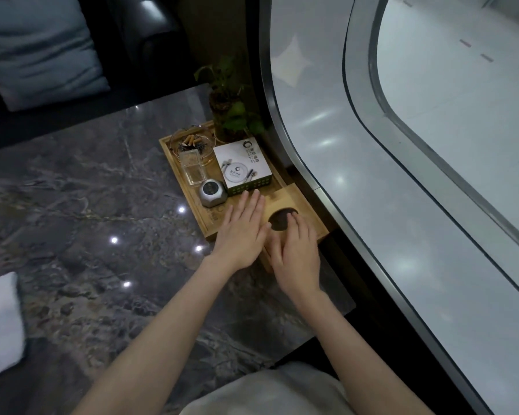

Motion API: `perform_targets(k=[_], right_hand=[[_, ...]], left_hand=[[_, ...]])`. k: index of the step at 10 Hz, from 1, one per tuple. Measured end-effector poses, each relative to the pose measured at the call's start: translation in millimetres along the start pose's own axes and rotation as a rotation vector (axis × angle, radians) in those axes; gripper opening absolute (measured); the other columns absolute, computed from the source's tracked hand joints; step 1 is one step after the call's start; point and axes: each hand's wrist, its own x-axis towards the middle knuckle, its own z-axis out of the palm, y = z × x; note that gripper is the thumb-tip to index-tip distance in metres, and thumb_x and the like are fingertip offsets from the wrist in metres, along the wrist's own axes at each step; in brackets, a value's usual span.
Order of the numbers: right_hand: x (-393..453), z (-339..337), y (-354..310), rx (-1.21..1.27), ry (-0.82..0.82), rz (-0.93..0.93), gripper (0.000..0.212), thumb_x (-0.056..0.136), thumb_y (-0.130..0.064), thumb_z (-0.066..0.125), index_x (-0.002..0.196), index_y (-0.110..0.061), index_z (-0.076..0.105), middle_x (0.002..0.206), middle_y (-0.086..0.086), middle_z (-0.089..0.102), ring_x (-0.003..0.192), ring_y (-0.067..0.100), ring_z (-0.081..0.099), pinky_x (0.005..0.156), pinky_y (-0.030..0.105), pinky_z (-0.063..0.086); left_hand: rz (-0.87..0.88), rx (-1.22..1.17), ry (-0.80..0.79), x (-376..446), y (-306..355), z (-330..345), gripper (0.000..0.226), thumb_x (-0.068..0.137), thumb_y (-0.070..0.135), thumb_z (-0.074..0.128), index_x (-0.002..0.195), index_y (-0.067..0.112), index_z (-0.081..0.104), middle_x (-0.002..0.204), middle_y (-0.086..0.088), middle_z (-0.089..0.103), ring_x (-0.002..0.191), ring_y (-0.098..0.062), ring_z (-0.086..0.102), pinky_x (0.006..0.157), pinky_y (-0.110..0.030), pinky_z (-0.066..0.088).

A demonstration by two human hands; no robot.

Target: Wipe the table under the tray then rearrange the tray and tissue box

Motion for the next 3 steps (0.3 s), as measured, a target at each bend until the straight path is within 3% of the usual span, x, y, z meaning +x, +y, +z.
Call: perform_targets(k=[1,2,3], right_hand=[[22.5,-17.1,-12.7,0.252,-0.051,0.019,0.028,0.094,-0.020,0.045,0.118,-0.012,0.056,0.115,0.005,0.061,0.104,0.014,0.054,0.088,0.026,0.045],[53.7,-36.5,-34.1,0.533,-0.190,0.067,0.019,0.093,-0.019,0.049,0.104,-0.015,0.064,0.098,0.000,0.066,0.087,0.009,0.060,0.075,0.022,0.050],[76.9,-76.0,-64.6,0.869,-0.310,0.055,0.016,0.092,-0.016,0.050,0.095,-0.013,0.065,0.087,0.005,0.068,0.083,0.019,0.067,0.073,0.029,0.058]], left_hand=[[-0.102,-0.270,0.041,0.1,6.4,-26.9,0.040,0.097,0.034,0.031,0.121,0.011,0.054,0.133,-0.010,0.053,0.125,-0.025,0.046,0.102,-0.039,0.038],[-0.221,-0.532,0.181,0.0,6.8,-69.7,0.032,0.095,0.030,0.039,0.075,0.016,0.060,0.081,-0.007,0.062,0.078,-0.023,0.059,0.065,-0.034,0.045],[-0.251,-0.568,0.240,-3.5,-5.0,-115.0,0.028,0.093,0.028,0.044,0.090,0.012,0.067,0.092,-0.010,0.067,0.085,-0.023,0.062,0.077,-0.036,0.048]])
